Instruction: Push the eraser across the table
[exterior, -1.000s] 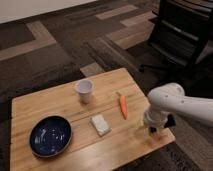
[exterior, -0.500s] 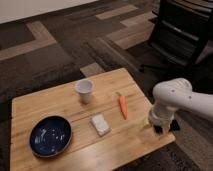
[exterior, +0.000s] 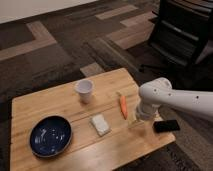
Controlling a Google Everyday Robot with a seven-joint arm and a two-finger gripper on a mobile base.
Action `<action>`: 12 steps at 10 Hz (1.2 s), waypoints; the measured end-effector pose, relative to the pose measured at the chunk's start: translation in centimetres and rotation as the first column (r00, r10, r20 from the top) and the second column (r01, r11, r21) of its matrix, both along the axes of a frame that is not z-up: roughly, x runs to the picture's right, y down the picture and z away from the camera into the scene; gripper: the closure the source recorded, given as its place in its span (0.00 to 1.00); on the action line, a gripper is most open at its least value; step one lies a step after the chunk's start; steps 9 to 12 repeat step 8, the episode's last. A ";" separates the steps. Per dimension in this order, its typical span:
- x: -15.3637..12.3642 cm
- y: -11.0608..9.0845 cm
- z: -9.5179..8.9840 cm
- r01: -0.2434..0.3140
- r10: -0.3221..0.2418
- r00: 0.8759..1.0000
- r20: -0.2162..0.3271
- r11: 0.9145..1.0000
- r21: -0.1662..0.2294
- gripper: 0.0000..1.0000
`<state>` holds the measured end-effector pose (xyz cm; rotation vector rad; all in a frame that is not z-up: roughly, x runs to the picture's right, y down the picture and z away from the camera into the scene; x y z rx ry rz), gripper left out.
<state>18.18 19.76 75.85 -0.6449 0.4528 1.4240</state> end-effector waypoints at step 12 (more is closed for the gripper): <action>12.9 3.5 -5.2 -0.083 0.086 0.991 -0.102 0.996 0.032 0.35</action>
